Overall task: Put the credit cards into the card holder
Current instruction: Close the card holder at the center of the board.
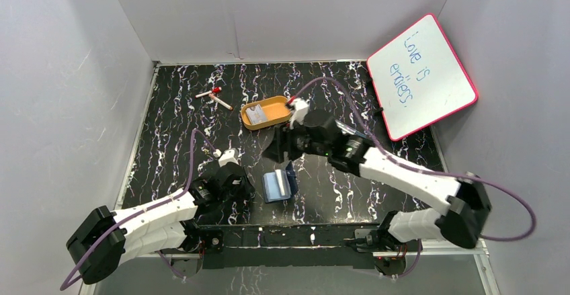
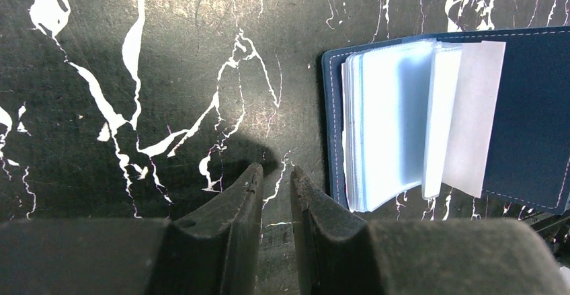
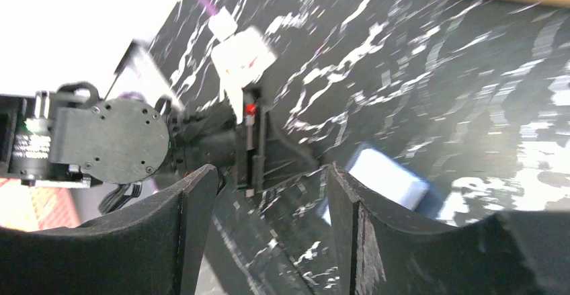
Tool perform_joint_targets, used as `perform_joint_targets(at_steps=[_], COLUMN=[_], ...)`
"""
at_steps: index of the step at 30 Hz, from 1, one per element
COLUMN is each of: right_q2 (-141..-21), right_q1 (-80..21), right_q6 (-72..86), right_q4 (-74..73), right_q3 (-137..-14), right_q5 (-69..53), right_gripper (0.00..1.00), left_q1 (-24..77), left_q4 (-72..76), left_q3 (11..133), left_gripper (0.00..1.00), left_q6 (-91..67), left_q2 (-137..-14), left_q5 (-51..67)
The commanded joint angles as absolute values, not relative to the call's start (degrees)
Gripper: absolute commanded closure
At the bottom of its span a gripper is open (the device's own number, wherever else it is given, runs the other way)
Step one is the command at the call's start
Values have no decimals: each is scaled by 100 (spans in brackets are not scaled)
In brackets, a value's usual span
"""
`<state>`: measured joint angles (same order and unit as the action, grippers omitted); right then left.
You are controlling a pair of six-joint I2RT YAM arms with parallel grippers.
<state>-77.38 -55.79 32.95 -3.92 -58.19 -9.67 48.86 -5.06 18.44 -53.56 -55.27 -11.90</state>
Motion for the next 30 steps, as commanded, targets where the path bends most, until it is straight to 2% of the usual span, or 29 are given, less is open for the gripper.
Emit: perform_joint_targets(at_steps=[1, 5, 9, 13, 17, 30], right_q2=[-6744, -6306, -6245, -6598, -7031, -8279], right_q1=[-5209, -4324, -3931, -3947, -4277, -4833], right_q6=[2904, 3068, 3274, 3545, 3644, 3765], right_q4=[-1539, -2186, -2048, -1343, -580, 362], right_q3=[-5932, -5194, -4245, -3566, -3498, -4009], right_q5=[1045, 1295, 477, -523, -870, -1394], right_gripper=[32, 43, 60, 67, 69, 66], left_q1=[4896, 4897, 4900, 4901, 4896, 4897], left_q4=[-588, -502, -396, -156, -35, 566], left_q3=[1879, 1918, 1959, 1981, 2021, 1937], left_gripper=[80, 80, 80, 80, 81, 87], left_q6=[-5314, -5297, -5255, -5222, -5226, -5204], left_q2=[-5418, -5492, -5670, -5931, -6224, -6754], left_q5=[-1415, -1407, -1367, -1266, -1180, -803])
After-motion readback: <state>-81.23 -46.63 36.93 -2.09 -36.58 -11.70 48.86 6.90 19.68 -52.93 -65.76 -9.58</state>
